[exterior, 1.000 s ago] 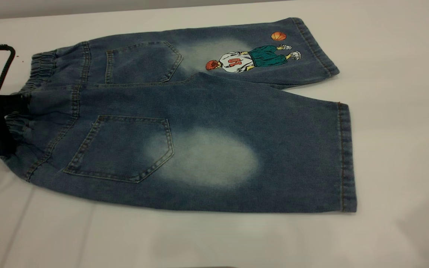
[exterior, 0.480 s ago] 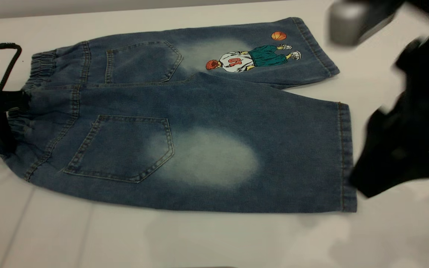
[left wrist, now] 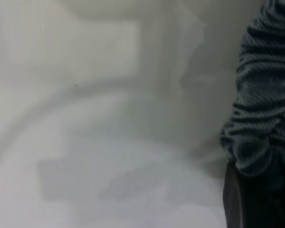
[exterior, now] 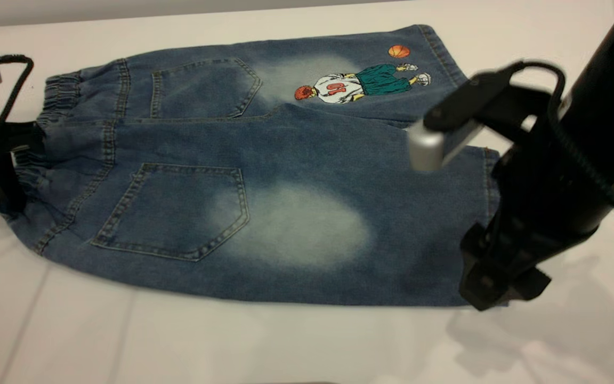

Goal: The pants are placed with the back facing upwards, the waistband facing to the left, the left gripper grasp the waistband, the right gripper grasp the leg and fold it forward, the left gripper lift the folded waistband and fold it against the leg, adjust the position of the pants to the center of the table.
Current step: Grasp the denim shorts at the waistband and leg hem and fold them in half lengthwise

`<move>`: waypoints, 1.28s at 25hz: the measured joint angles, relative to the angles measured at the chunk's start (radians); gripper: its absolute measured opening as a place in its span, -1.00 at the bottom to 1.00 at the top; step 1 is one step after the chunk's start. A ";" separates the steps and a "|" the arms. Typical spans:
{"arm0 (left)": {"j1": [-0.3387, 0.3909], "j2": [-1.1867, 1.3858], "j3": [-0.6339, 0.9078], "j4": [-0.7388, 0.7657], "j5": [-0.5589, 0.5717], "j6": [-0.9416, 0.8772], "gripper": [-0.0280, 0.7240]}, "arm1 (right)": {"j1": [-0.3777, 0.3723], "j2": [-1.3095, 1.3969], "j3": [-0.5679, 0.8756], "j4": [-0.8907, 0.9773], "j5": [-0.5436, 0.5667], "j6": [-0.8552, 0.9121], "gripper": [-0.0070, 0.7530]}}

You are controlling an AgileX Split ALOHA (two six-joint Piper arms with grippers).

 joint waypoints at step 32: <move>-0.005 -0.119 -0.190 -0.012 0.351 -0.009 -0.75 | -0.115 -0.145 -0.215 -0.014 0.166 0.047 -0.90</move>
